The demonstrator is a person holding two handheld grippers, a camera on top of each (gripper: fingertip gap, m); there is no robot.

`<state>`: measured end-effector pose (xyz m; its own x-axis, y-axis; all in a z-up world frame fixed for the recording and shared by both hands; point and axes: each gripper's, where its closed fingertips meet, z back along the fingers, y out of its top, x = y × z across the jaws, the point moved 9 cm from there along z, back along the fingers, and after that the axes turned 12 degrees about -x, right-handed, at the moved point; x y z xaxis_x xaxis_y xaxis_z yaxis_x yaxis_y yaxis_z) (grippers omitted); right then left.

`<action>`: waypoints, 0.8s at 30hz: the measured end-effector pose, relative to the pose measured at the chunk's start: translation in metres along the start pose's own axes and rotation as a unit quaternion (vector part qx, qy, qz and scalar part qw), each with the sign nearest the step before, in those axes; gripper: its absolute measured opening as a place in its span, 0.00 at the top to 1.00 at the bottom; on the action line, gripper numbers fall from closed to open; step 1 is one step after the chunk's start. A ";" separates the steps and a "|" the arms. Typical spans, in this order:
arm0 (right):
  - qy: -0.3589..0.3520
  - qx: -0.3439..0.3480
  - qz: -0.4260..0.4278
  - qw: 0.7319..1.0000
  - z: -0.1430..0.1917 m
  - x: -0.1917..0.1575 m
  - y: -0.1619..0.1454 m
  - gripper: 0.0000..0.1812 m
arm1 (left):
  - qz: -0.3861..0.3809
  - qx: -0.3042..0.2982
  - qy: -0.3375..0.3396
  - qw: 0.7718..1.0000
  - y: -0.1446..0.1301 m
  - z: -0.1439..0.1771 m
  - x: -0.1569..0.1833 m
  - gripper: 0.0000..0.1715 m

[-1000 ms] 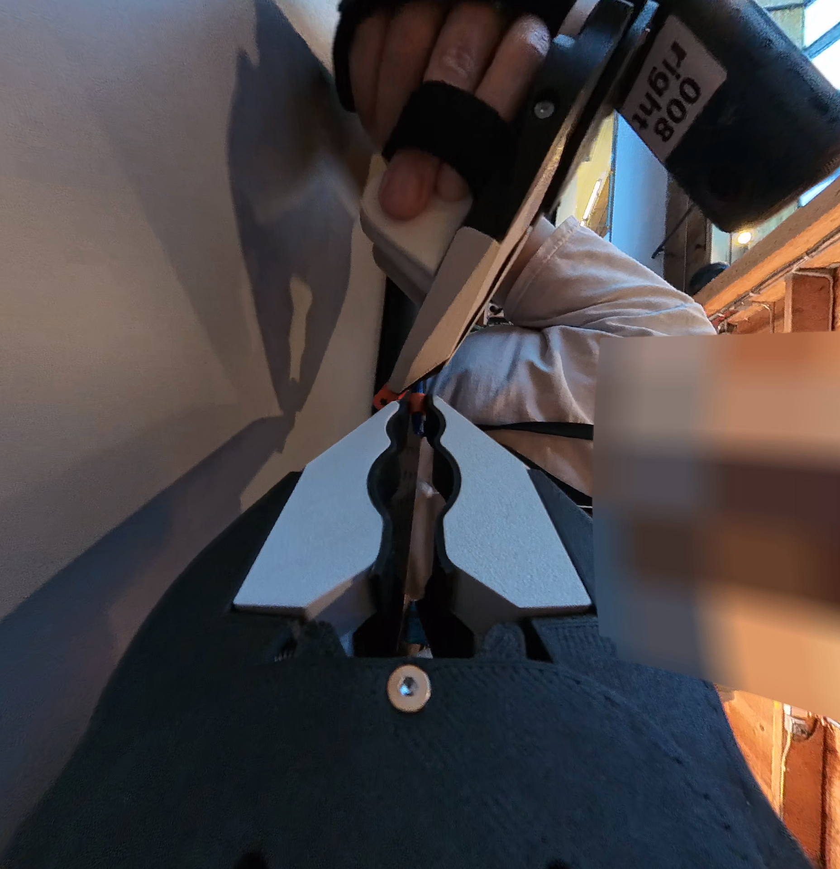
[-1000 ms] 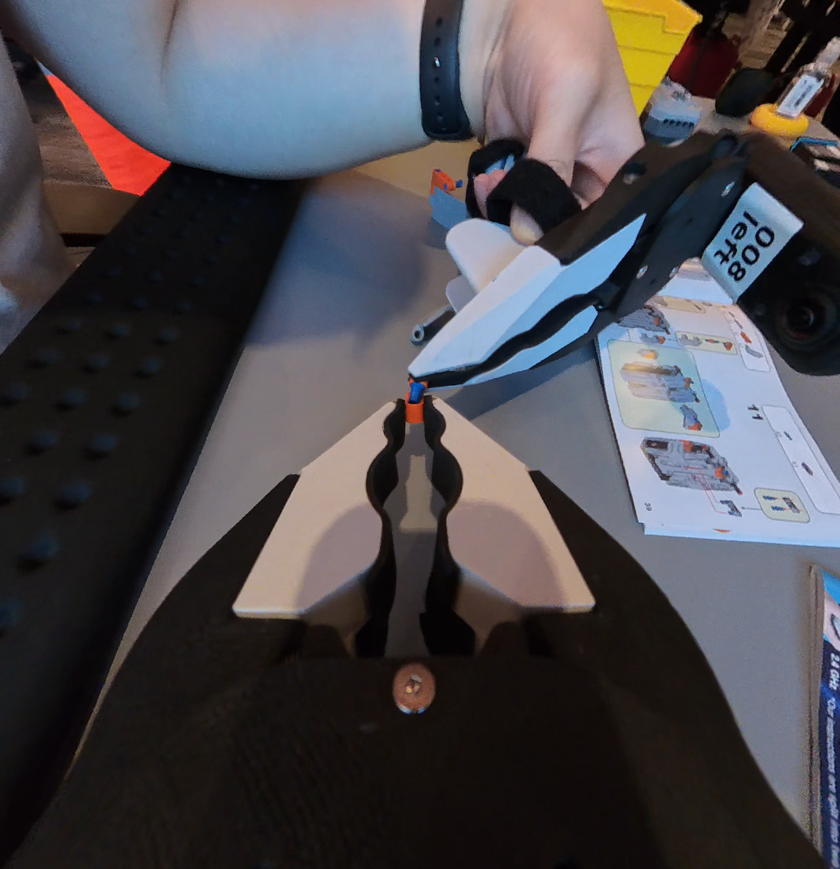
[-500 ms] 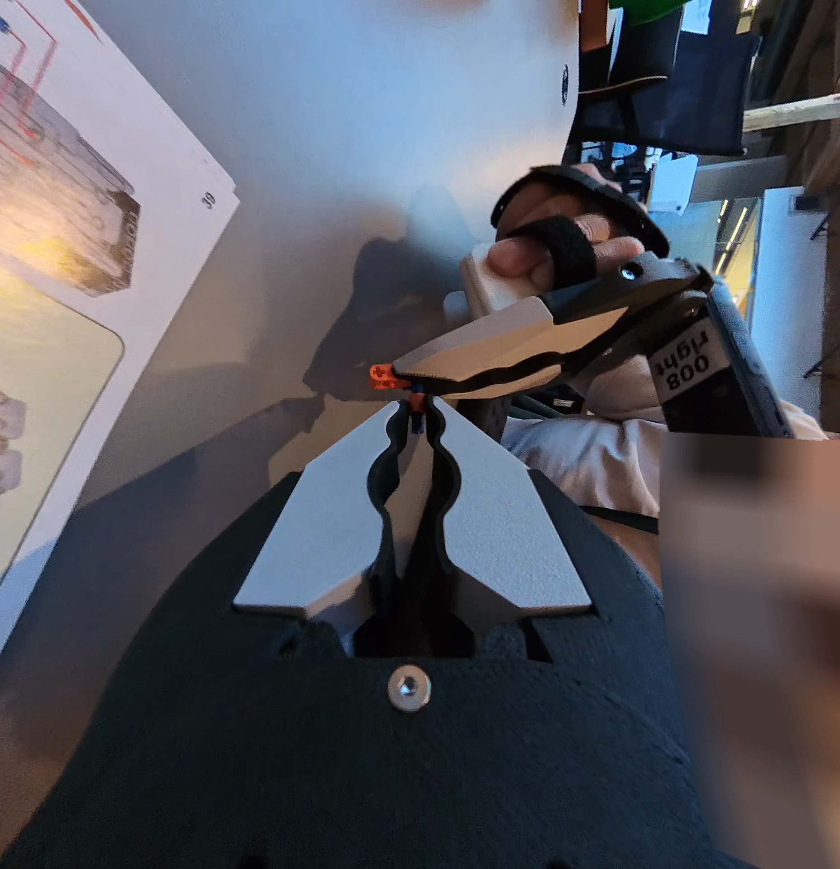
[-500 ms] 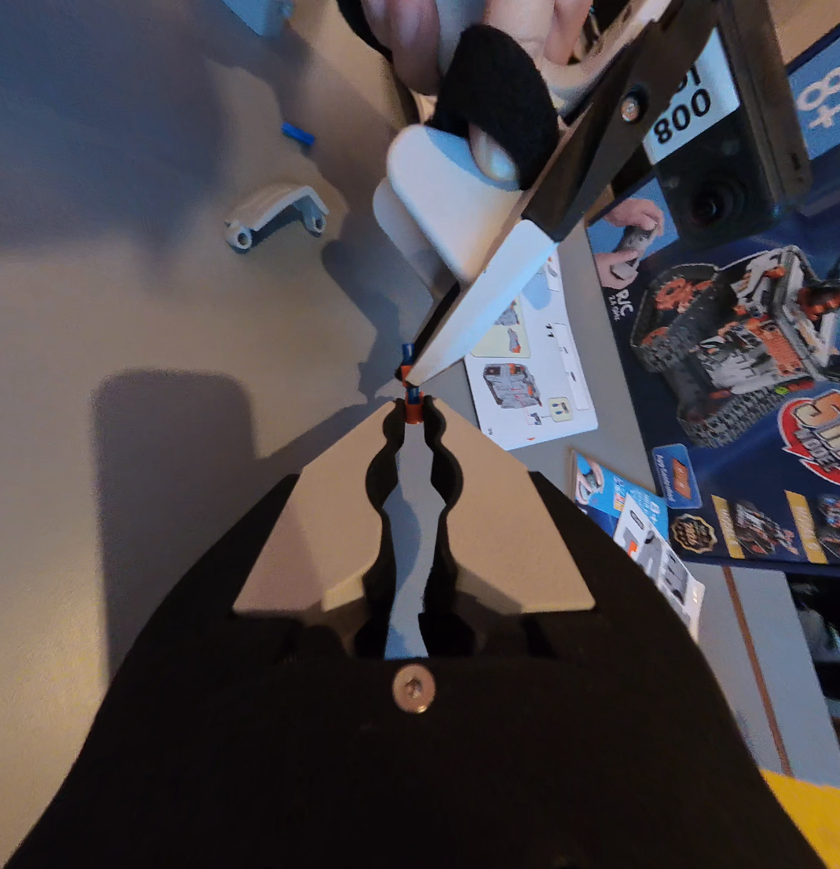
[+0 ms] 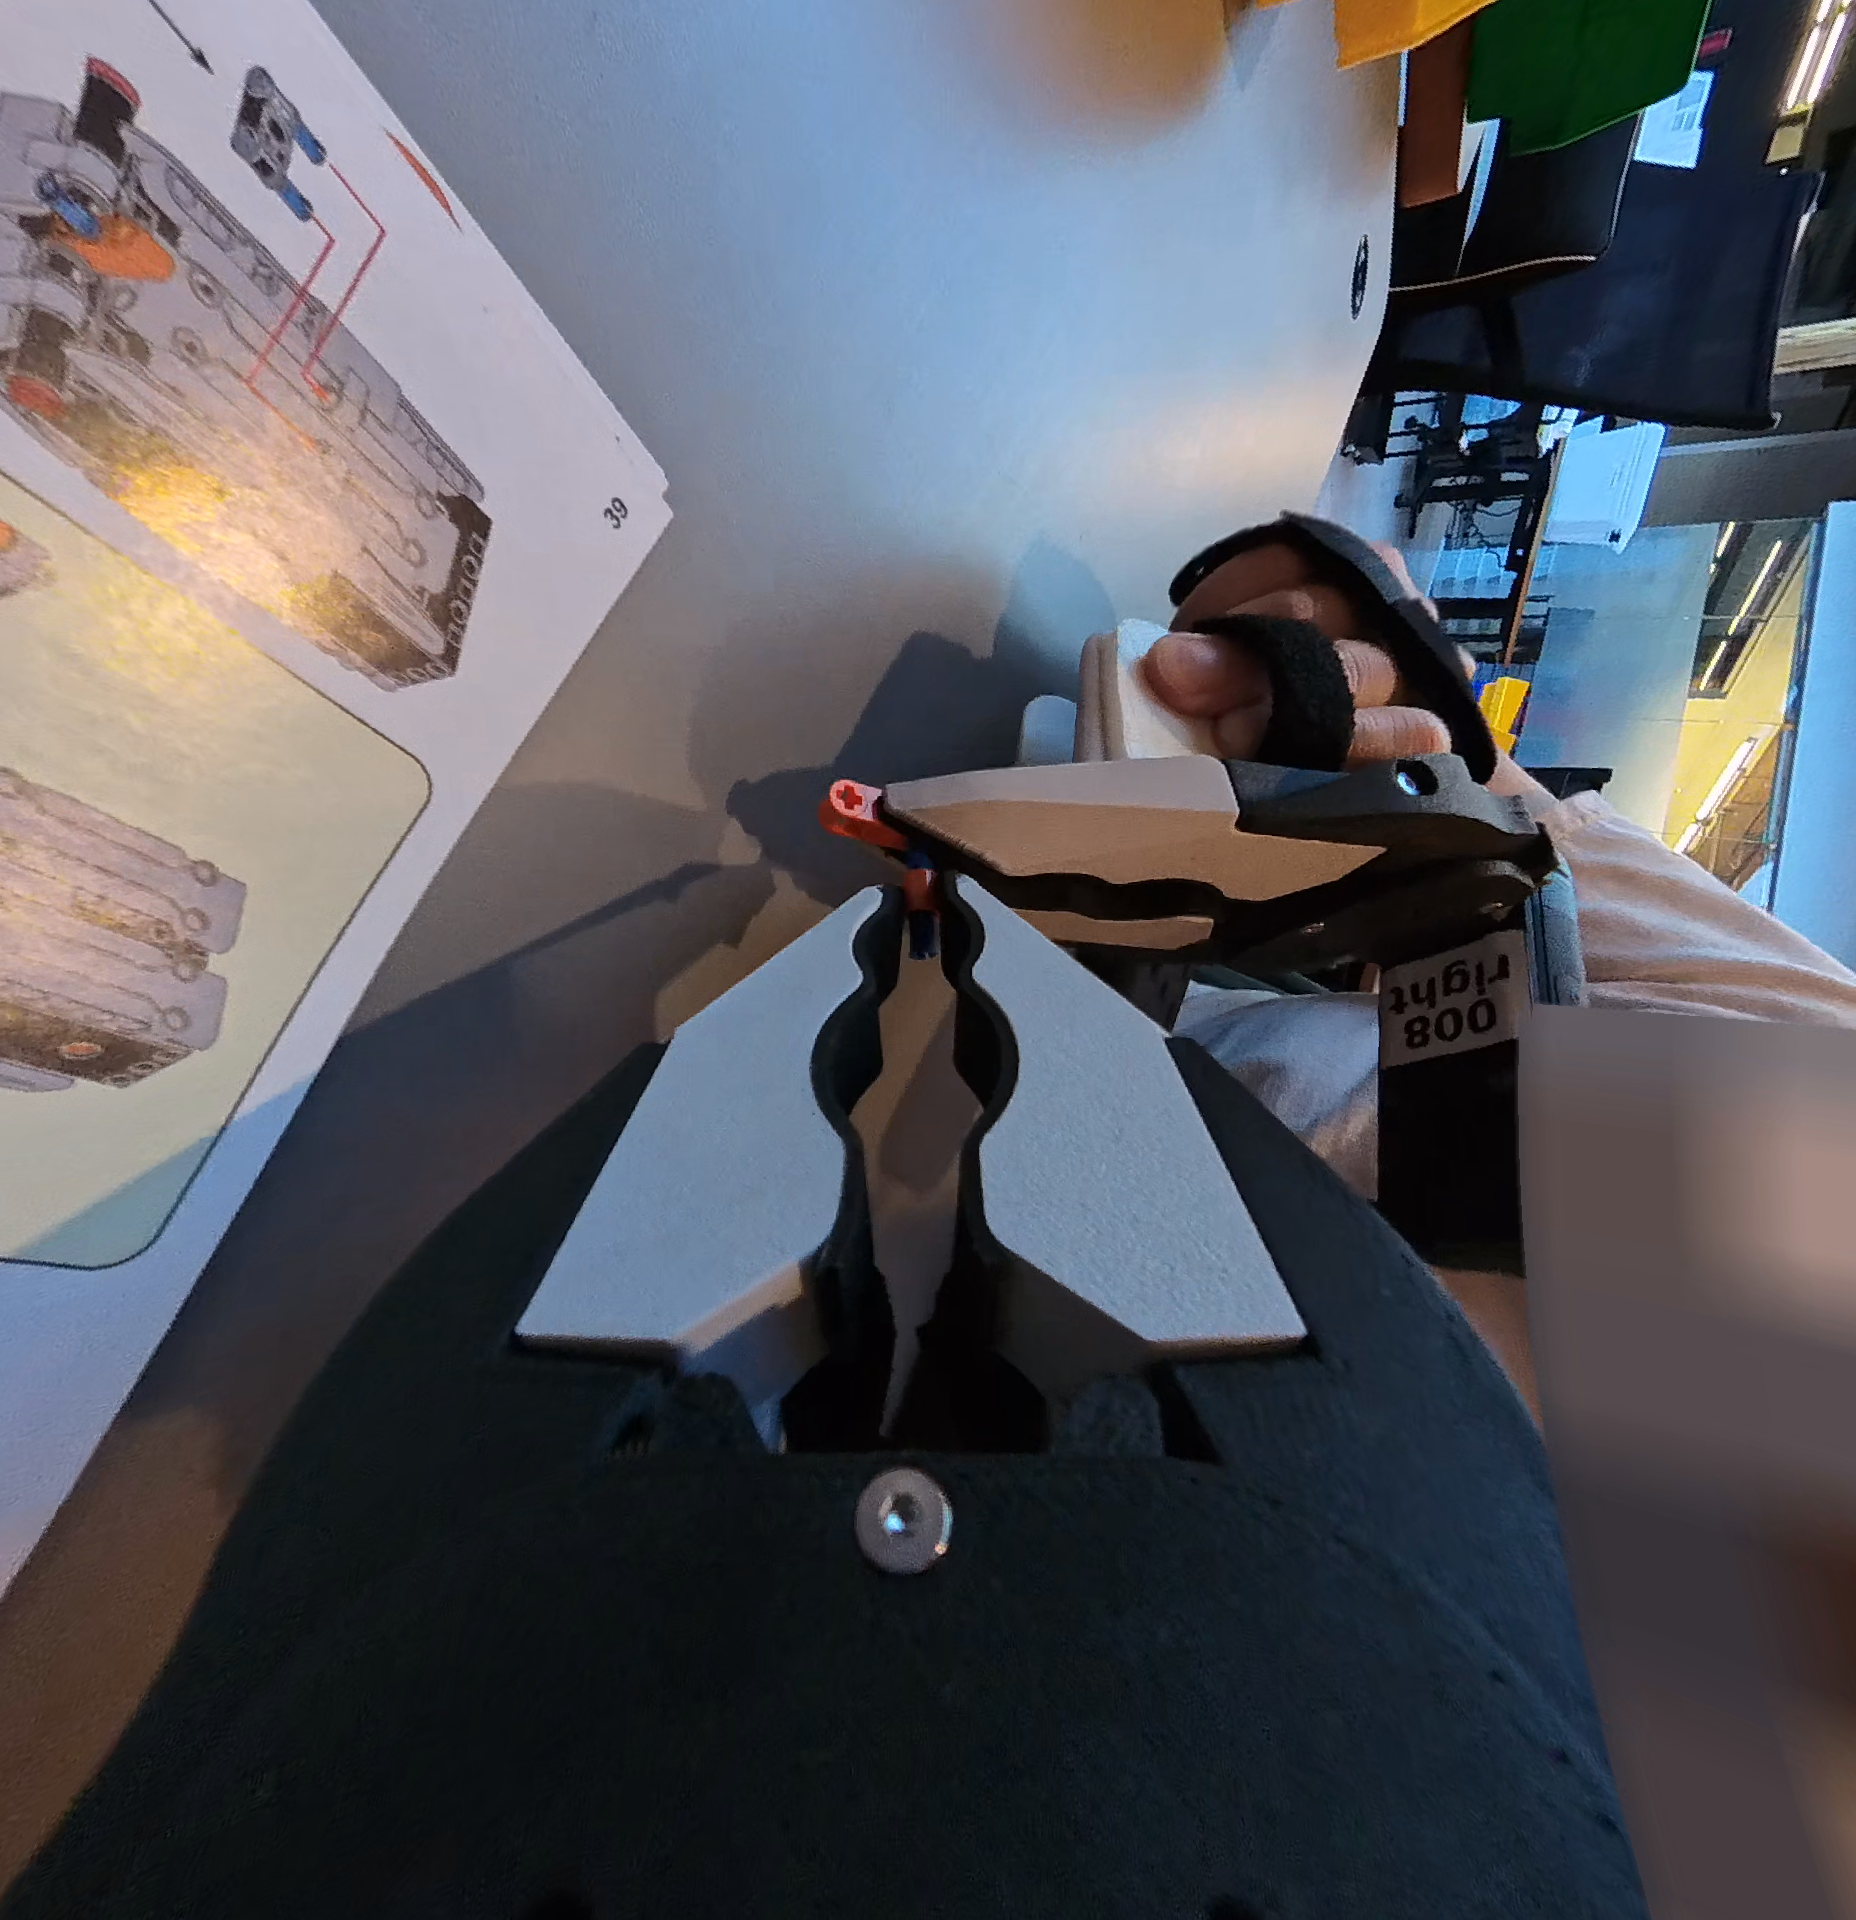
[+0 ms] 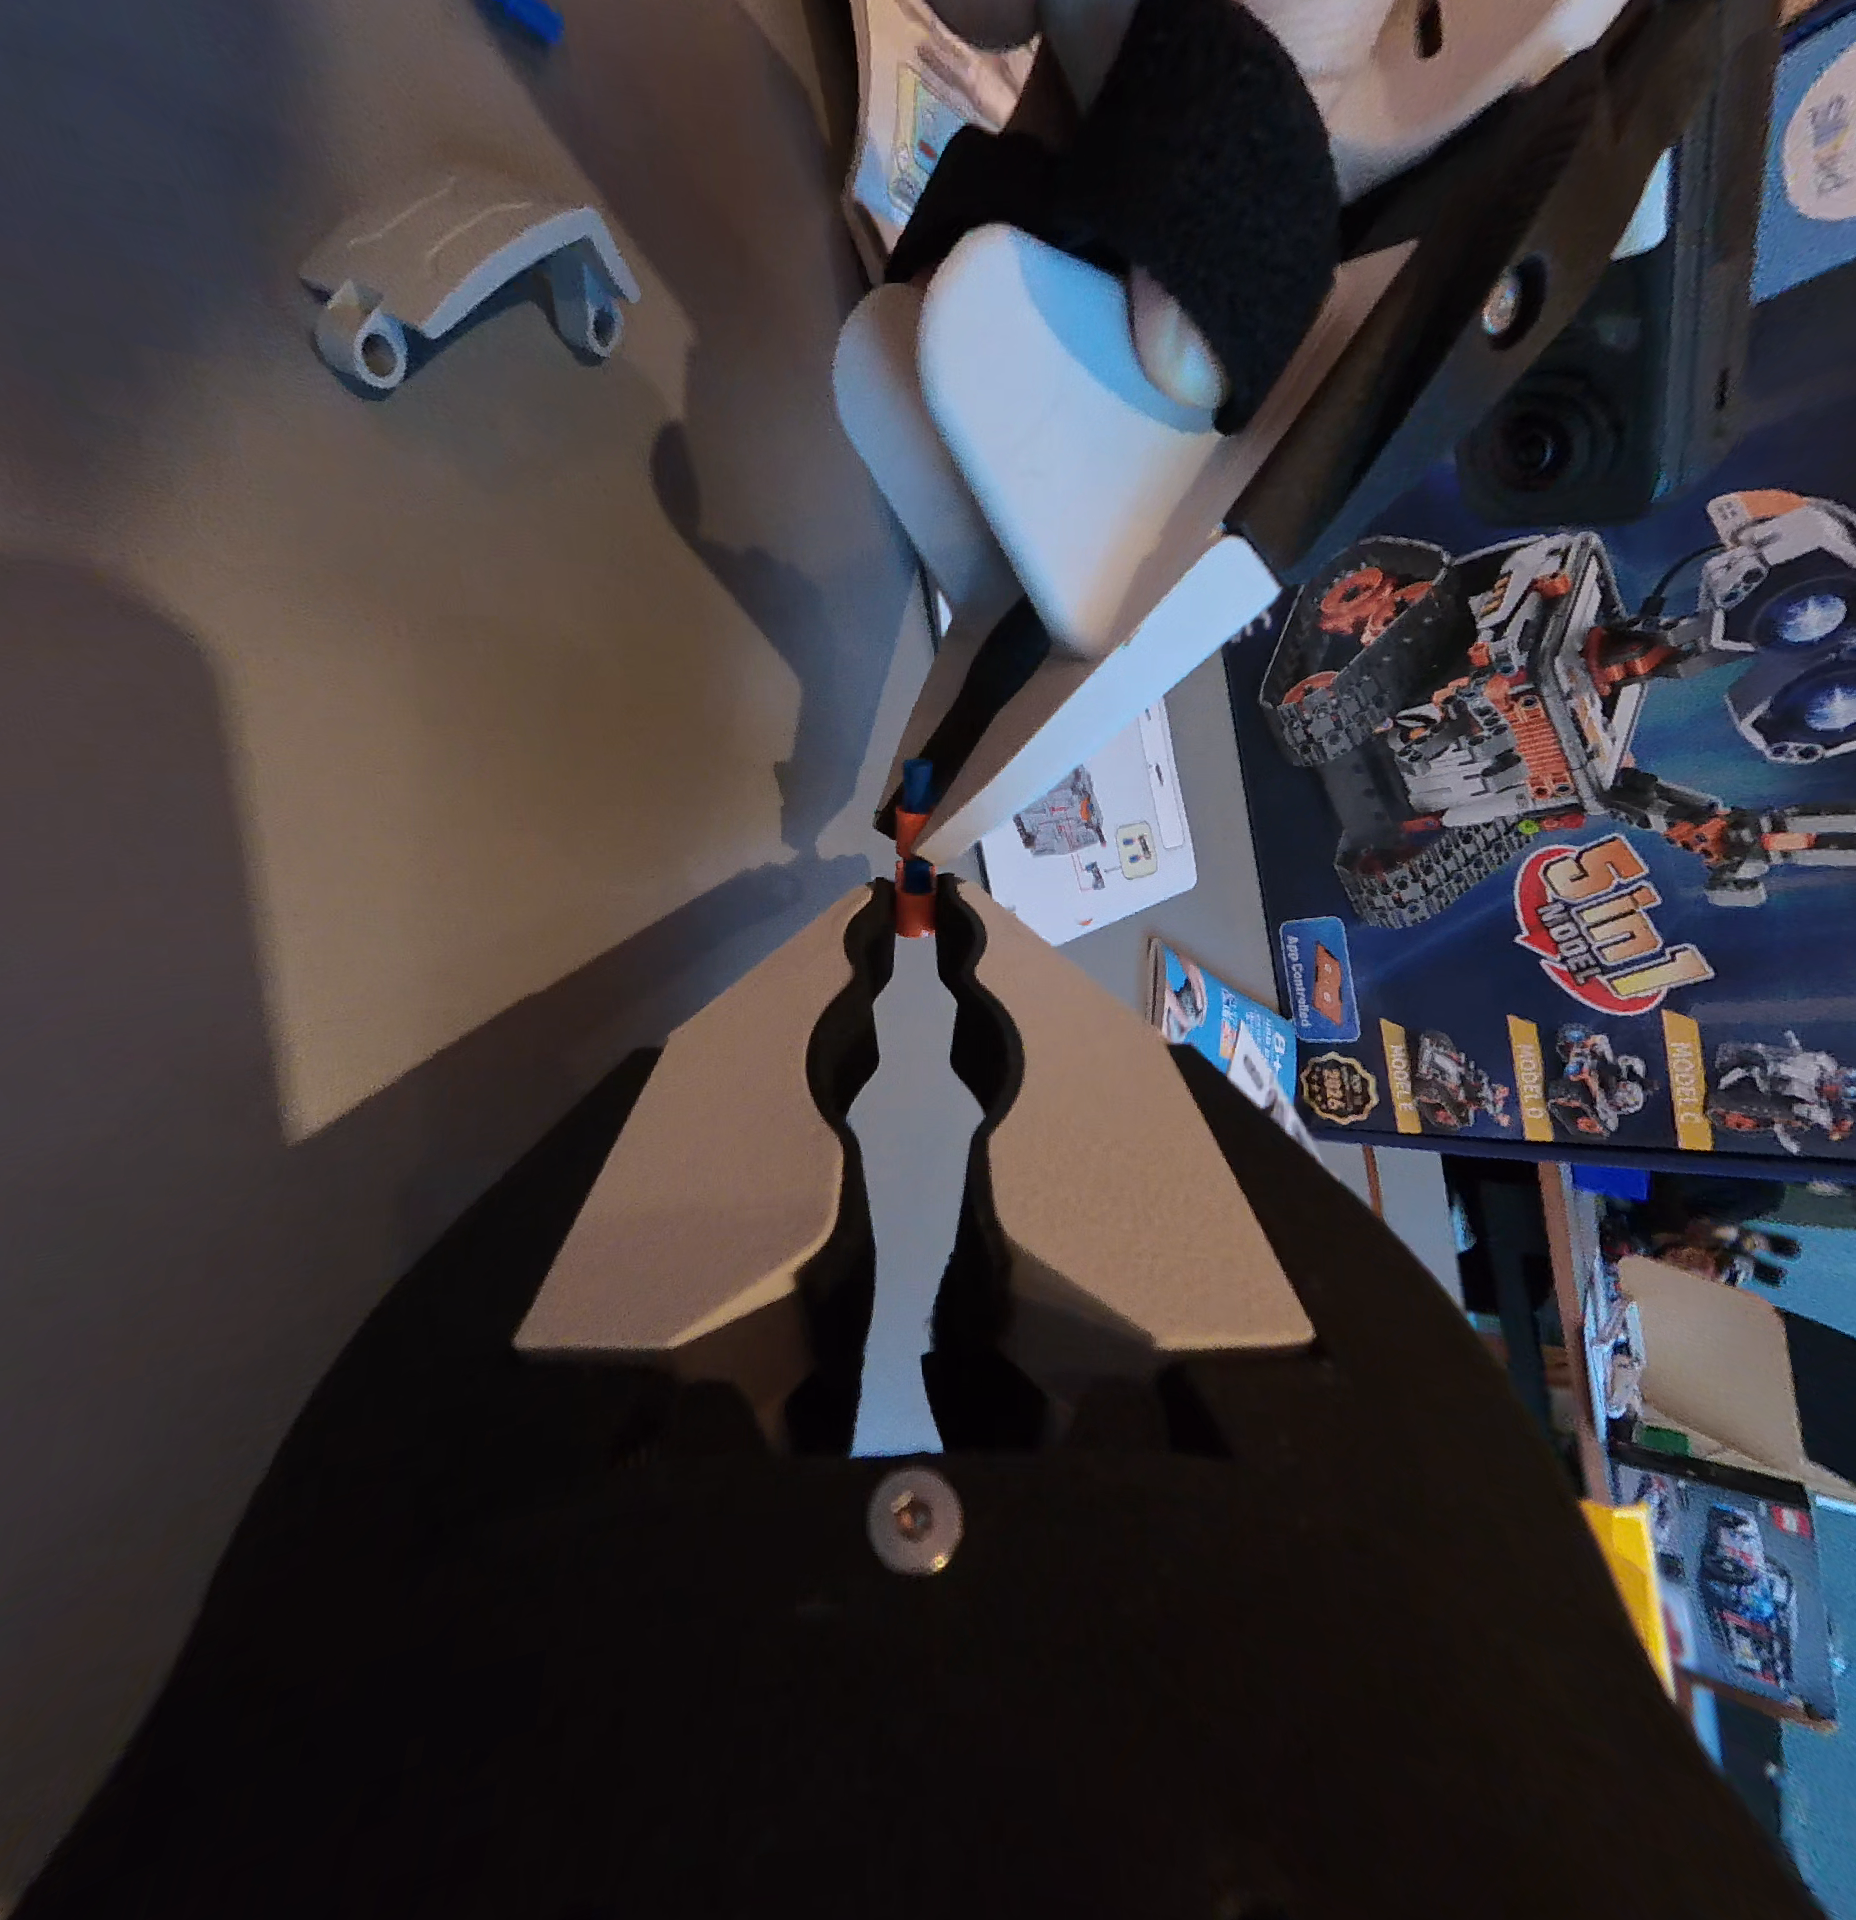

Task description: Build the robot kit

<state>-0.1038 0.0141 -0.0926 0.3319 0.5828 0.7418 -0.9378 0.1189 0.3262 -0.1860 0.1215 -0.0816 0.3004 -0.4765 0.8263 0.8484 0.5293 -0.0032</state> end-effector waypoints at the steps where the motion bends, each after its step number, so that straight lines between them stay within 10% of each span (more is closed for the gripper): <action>1: -0.003 0.004 0.011 1.000 0.000 -0.001 0.000 0.96 | 0.000 -0.005 -0.004 1.000 -0.001 0.000 -0.001 0.97; 24: 0.087 0.059 0.028 0.994 0.002 -0.013 0.003 0.96 | -0.025 -0.092 0.021 0.995 -0.009 -0.010 -0.003 0.97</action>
<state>-0.1111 0.0058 -0.1001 0.2479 0.7176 0.6508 -0.9324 -0.0057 0.3615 -0.1903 0.1108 -0.0901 0.2705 -0.5308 0.8032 0.9269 0.3691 -0.0683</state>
